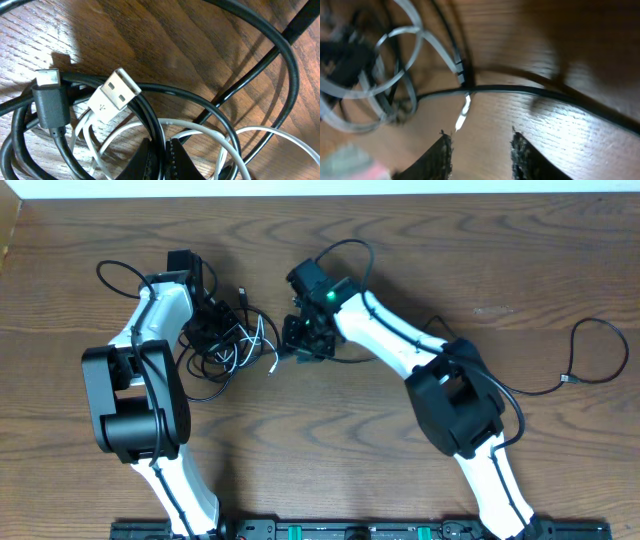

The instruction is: Untangle cables

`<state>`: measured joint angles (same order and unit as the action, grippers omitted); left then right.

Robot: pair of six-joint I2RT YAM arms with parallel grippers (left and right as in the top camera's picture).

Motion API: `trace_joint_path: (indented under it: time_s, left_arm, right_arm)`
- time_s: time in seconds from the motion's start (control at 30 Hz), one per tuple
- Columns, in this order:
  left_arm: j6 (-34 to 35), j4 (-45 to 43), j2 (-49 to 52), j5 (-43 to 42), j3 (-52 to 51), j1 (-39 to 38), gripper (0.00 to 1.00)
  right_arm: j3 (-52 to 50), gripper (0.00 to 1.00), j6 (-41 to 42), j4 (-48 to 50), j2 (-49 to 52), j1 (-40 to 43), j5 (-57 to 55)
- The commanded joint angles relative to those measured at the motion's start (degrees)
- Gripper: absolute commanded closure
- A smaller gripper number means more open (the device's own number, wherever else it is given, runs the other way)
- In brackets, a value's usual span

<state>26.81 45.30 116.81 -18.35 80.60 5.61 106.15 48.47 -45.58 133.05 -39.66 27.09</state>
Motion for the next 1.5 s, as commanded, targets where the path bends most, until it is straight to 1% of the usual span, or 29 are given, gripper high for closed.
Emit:
trace_joint_path:
  time_s: [0.0,0.13,0.23,0.3,0.33,0.43,0.47,0.67,0.73,0.77,0.8,0.87,1.0,1.03,1.1,1.13,1.2,1.3,1.47]
  left_arm:
    - [0.1,0.0,1.1,-0.1,-0.7,0.1,0.92]
    - [0.1,0.0,1.1,-0.1,-0.7,0.1,0.92]
    - [0.1,0.0,1.1,-0.1,-0.7,0.1,0.92]
    - [0.1,0.0,1.1,-0.1,-0.7,0.1,0.92]
    - [0.1,0.0,1.1,-0.1,-0.7,0.1,0.92]
    - [0.1,0.0,1.1,-0.1,-0.7,0.1,0.92]
    - [0.3,0.0,1.1,-0.1,-0.7,0.1,0.92]
    - [0.9,0.0,1.1,-0.1,-0.7,0.1,0.92]
    - [0.9,0.0,1.1,-0.1,-0.7,0.1,0.92]
    - [0.9,0.0,1.1,-0.1,-0.7,0.1,0.92]
    - [0.9,0.0,1.1,-0.1,-0.7,0.1,0.92]
    - [0.9,0.0,1.1,-0.1,-0.7,0.1,0.92]
    - [0.9,0.0,1.1,-0.1,-0.7,0.1,0.92]
    - [0.9,0.0,1.1,-0.1,-0.7,0.1,0.92]
    - [0.9,-0.2,1.1,-0.1,-0.7,0.1,0.92]
    - [0.9,-0.2,1.1,-0.1,-0.7,0.1,0.92]
    - [0.9,-0.2,1.1,-0.1,-0.7,0.1,0.92]
    - [0.9,-0.2,1.1,-0.1,-0.7,0.1,0.92]
    - [0.9,-0.2,1.1,-0.1,-0.7,0.1,0.92]
  right_arm:
    - [-1.0,0.59,19.9,0.3,-1.8,-3.4,-11.6]
    - [-1.4,0.59,34.3,2.3,-1.8,-5.2,-18.4]
    - [-1.4,0.56,42.6,4.9,-1.8,-6.2,-22.5]
    - [-1.4,0.50,45.2,6.3,-1.8,-6.6,-26.0]
    - [-1.4,0.51,47.0,6.4,-1.8,-6.7,-28.1]
    - [-1.7,0.56,51.3,6.4,-1.6,-7.1,-33.1]
    - [-1.9,0.58,51.9,6.4,-1.5,-7.1,-33.1]
    - [-2.0,0.64,52.3,7.4,0.7,-8.5,-31.8]
    - [-2.0,0.65,53.6,7.9,1.8,-9.3,-31.9]
    - [-2.0,0.69,54.6,7.9,2.3,-9.6,-31.9]
    - [-2.0,0.70,55.4,7.9,2.7,-9.9,-31.9]
    - [-2.0,0.74,55.4,7.8,3.1,-10.1,-31.9]
    - [-2.0,0.86,55.1,6.0,3.1,-9.9,-32.9]
    - [-2.0,0.90,54.9,5.6,3.1,-9.8,-32.8]
    - [-2.0,0.94,53.0,5.2,3.1,-9.5,-32.9]
    - [-2.0,0.94,51.4,5.3,3.1,-9.4,-32.8]
    - [-2.0,0.99,47.3,5.2,3.1,-8.9,-32.9]
    - [-2.0,0.99,42.4,2.9,3.1,-8.1,-33.0]
    - [-2.0,0.99,41.8,-5.1,3.1,-6.3,-32.9]
